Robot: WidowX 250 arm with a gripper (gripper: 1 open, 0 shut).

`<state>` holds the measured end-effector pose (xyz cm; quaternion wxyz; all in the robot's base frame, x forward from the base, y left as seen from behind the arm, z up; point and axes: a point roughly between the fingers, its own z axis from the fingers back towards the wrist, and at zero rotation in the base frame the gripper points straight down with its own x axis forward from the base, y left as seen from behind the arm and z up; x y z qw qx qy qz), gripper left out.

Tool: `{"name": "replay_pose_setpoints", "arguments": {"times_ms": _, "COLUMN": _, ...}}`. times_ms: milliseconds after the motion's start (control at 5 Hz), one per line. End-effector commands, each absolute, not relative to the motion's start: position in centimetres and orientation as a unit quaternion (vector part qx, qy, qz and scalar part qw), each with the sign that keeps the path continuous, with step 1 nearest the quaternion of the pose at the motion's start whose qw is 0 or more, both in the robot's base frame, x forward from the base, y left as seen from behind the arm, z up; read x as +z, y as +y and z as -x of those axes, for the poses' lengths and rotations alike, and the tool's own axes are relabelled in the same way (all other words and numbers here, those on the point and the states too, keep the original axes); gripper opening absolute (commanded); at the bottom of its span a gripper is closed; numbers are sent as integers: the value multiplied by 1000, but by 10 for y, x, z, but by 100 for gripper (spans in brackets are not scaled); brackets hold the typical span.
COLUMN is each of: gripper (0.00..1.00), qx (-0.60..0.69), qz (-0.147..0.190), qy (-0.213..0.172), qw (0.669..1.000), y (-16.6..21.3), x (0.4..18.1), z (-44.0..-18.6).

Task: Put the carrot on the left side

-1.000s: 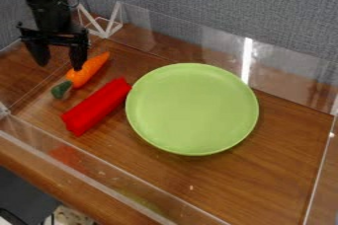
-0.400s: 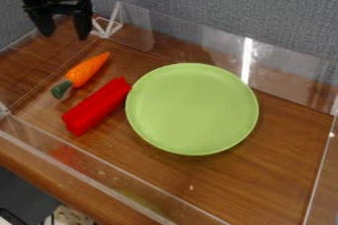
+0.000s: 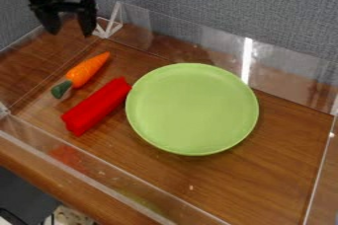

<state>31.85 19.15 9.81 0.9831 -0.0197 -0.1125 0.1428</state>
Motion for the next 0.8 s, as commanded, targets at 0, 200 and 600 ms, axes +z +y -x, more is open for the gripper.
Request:
{"name": "replay_pose_setpoints", "arguments": {"times_ms": 0, "gripper": 100, "qx": 104, "qz": 22, "qy": -132, "qw": 985, "y": 192, "x": 128, "z": -313}}
{"name": "replay_pose_setpoints", "arguments": {"times_ms": 200, "gripper": 100, "qx": 63, "qz": 26, "qy": -134, "qw": 989, "y": 186, "x": 148, "z": -310}}
{"name": "replay_pose_setpoints", "arguments": {"times_ms": 600, "gripper": 100, "qx": 8, "qz": 48, "qy": -135, "qw": 990, "y": 173, "x": 150, "z": -302}}
